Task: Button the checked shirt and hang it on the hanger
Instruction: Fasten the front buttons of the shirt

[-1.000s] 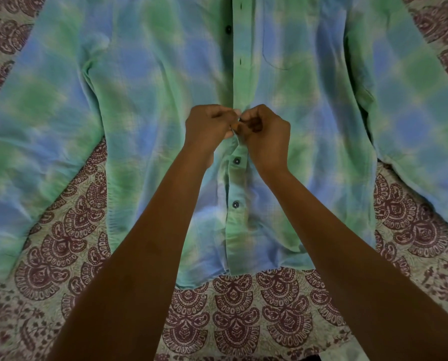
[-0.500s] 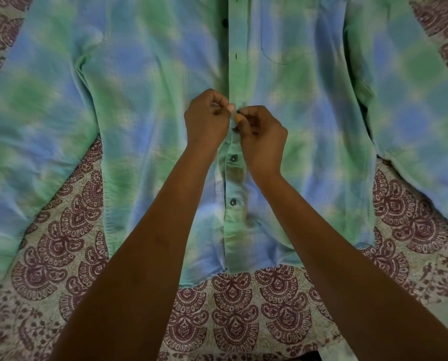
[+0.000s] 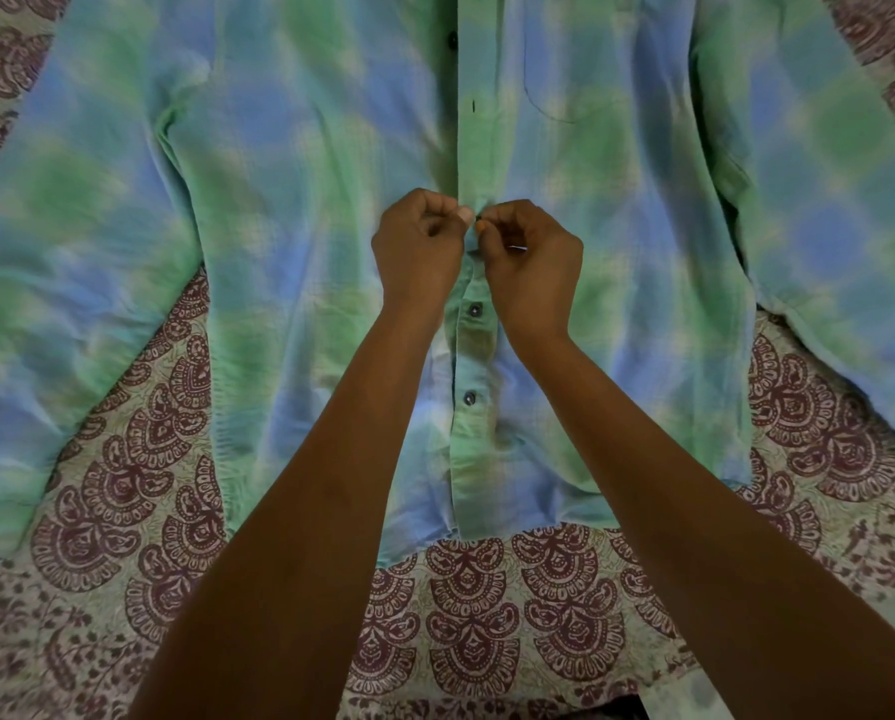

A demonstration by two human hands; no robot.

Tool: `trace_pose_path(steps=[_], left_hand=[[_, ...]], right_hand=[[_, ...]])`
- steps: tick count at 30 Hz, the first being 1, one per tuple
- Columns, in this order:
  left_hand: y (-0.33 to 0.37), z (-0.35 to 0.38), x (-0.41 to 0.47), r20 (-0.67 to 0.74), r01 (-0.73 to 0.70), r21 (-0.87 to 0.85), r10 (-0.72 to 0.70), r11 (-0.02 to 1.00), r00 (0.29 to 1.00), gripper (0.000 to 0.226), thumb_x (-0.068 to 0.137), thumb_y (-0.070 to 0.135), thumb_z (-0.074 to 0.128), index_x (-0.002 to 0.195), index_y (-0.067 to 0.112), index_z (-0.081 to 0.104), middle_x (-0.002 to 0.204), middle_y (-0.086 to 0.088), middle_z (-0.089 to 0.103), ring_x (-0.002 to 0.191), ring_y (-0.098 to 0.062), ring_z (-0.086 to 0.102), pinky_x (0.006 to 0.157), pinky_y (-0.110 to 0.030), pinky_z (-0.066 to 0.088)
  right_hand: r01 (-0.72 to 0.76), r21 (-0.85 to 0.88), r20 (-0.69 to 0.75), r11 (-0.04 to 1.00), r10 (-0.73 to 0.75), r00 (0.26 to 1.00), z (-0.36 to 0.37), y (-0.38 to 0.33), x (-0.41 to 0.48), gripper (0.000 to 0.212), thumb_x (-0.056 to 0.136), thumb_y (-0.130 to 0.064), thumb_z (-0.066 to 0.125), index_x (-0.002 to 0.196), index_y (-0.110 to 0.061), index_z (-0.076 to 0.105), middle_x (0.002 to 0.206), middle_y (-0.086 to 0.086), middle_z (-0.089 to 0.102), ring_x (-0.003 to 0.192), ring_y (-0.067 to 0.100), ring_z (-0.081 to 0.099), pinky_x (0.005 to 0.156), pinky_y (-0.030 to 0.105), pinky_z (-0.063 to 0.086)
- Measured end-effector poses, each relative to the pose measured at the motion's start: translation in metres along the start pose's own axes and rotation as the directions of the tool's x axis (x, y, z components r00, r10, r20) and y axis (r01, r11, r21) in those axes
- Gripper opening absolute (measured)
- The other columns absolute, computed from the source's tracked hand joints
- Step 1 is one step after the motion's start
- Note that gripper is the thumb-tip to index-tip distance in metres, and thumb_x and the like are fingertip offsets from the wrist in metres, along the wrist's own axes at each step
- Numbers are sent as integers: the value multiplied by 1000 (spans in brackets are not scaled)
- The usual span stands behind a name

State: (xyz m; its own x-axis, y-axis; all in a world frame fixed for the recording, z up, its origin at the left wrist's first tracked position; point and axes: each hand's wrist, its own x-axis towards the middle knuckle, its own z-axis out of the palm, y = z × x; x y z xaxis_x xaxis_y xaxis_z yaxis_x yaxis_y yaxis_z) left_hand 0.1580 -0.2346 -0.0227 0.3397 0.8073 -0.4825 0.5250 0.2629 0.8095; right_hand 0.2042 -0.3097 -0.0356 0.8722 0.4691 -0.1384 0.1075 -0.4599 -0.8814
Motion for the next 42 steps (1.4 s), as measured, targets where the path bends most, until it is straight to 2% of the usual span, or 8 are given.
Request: trace_pose_path(steps=[11,17,22,25,30,34,38,42], left_hand=[[-3,2,1,-4,-30,8,30,1000,1000,26,84,8,61,67,26,52,67,2,58,66,-16,56,75,-41,54],[-3,2,5,91,-303,197,290,932,953,4,85,7,57,81,8,57,63,14,49,57,7,49,59,-4,37],[-4,-7,7,173,-539,362,513,761,841,9,87,8,53,86,0,57,71,-11,61,65,-15,56,62,-31,45],[-2,-6,5,151,-495,395,476,774,866,8,87,9,55,89,3,60,77,-9,66,71,-22,60,66,-33,47],[4,-11,20,106,-89,114,77,990,991,20,74,2,70,70,18,60,69,-3,65,65,-16,65,65,-24,57],[7,-16,36,63,-124,207,113,970,992,27,73,-4,58,65,21,62,71,-4,67,75,-22,68,77,-35,58],[19,-17,59,47,-143,228,136,963,990,26,74,-4,54,68,19,64,72,-4,67,79,-25,69,78,-41,58],[29,-12,79,65,-162,218,151,962,986,23,74,-4,51,75,11,69,79,-13,70,81,-28,69,79,-41,58]], right_hand=[[-389,222,30,894,393,919,-1,-12,6,11,79,-8,63,72,-12,70,65,0,65,62,12,59,69,33,52],[-580,403,187,708,557,809,-13,-20,20,27,77,0,65,53,-11,62,40,-6,54,40,5,49,47,16,45],[-715,443,343,540,635,692,-15,-26,20,20,82,-3,62,63,-7,59,57,2,58,52,9,52,46,13,45],[-741,433,371,513,647,666,-16,-24,22,19,85,-4,59,66,-8,58,66,4,58,57,9,53,50,12,47],[-607,282,264,743,548,793,-13,-13,24,16,83,-3,60,69,-11,64,67,4,61,59,11,55,61,21,49],[-332,97,88,938,324,942,-10,-11,33,10,80,-6,60,87,-7,67,76,-2,63,64,-1,55,73,19,47],[-189,43,63,981,187,980,-4,-20,54,11,81,-5,58,88,-8,66,76,-9,62,61,-4,54,67,10,44],[-71,-94,120,993,82,989,11,-22,79,20,80,-9,62,99,-5,62,97,9,66,73,10,55,77,25,49]])
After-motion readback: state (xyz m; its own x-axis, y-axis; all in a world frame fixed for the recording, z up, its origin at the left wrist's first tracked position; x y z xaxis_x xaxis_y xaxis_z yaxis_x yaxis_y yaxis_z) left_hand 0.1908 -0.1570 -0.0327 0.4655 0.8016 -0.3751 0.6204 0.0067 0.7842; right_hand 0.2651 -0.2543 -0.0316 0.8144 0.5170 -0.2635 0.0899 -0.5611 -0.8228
